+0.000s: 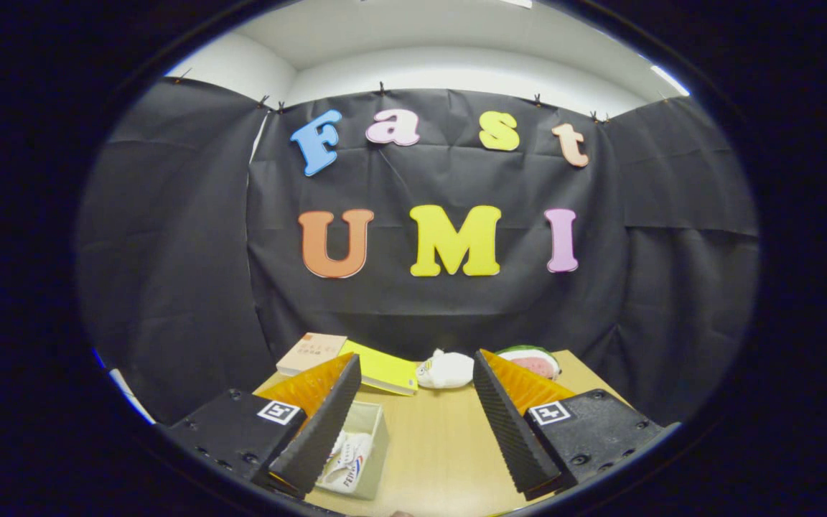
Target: Open the storage box then place both shoes into the box .Put the left shoe in first, then the right shoe, with the right side of both shoes facing outward in a uniform manner.
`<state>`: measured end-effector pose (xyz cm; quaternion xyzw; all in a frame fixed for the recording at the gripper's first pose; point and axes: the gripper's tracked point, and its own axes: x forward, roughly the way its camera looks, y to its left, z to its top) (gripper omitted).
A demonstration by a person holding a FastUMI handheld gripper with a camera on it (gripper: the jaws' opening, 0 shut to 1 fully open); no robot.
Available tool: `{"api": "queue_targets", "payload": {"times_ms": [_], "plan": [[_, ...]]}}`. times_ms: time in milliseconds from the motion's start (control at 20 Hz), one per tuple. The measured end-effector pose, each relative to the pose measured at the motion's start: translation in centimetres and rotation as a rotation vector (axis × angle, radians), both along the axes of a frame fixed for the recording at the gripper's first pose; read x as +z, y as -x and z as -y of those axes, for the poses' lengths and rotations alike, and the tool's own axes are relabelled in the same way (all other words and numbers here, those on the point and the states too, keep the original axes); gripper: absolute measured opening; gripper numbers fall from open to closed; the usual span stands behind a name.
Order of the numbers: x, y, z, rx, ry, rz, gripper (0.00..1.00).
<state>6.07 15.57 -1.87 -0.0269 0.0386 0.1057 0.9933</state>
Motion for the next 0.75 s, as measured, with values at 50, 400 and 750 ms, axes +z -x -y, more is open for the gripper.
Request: {"api": "queue_targets", "payload": {"times_ms": [50,400,750], "plan": [[0.3,0.1,0.6,-0.012,0.002,0.006,1.0],[2.1,2.2,4.9,-0.019,-0.033,0.025,1.0],[2.8,3.0,9.2,-0.008,-0.084,0.008,1.0]]}}
